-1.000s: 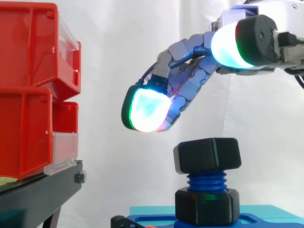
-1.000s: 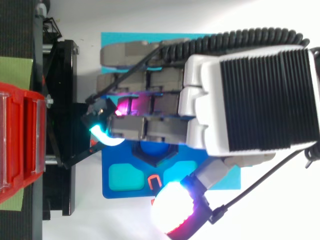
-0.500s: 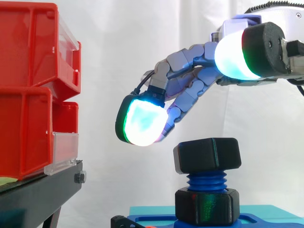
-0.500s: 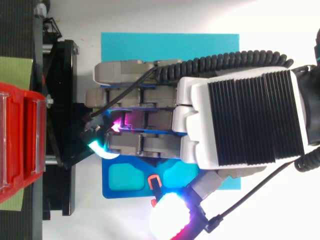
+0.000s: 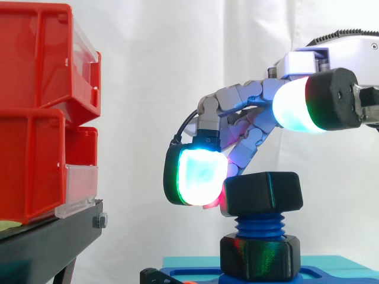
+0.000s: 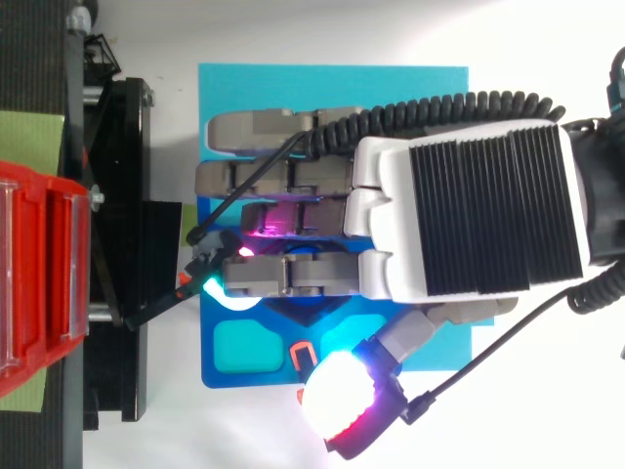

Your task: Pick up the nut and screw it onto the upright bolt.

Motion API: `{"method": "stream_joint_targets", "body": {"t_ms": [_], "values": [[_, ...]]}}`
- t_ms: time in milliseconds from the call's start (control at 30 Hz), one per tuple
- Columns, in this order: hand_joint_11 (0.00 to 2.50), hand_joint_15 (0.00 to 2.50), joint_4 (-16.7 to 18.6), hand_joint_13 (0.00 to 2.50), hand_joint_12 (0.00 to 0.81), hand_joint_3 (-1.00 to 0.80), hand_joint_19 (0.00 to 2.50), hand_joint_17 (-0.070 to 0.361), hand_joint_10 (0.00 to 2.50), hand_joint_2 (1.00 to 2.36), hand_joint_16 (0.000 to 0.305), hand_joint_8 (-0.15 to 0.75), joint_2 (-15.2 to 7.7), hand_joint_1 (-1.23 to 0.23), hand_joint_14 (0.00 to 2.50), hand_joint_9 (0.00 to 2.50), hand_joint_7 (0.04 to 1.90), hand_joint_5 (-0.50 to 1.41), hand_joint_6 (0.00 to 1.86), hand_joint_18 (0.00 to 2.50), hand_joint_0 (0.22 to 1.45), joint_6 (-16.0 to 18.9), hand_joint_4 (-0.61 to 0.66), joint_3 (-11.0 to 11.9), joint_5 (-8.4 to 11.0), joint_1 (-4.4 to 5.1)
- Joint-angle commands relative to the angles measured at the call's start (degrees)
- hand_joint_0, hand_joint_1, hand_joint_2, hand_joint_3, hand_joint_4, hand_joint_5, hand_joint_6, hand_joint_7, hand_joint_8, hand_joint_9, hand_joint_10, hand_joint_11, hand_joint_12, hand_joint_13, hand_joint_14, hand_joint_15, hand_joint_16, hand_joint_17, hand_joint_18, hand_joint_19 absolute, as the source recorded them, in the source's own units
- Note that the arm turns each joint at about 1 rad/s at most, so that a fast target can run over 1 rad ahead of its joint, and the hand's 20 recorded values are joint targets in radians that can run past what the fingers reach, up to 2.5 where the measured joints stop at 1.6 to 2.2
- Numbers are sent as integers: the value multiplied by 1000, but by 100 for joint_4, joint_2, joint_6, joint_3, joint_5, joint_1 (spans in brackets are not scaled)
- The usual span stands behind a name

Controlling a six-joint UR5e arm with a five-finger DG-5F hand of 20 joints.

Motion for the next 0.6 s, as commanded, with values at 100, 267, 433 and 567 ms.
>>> {"method": "stream_joint_targets", "body": {"t_ms": [100, 267, 433, 567], "values": [[0, 0, -1, 566, 251, -500, 0, 50, 0, 1000, 22, 252, 0, -93, 0, 958, 1416, 55, 501, 189, 507, -9, 39, -4, -32, -56], [0, 0, -1, 633, 236, -500, 0, 46, 0, 1000, 20, 261, 0, -98, 0, 1039, 1425, 59, 516, 266, 510, -26, 59, -4, -41, -92], [0, 0, -1, 697, 223, -500, 0, 42, 0, 1000, 19, 268, 0, -101, 0, 1103, 1379, 56, 541, 328, 512, -26, 79, -4, -41, -109], [0, 0, -1, 743, 219, -500, 0, 40, 0, 1000, 18, 270, 0, -112, 0, 1162, 1347, 54, 559, 378, 514, -26, 80, -4, -41, -127]]}}
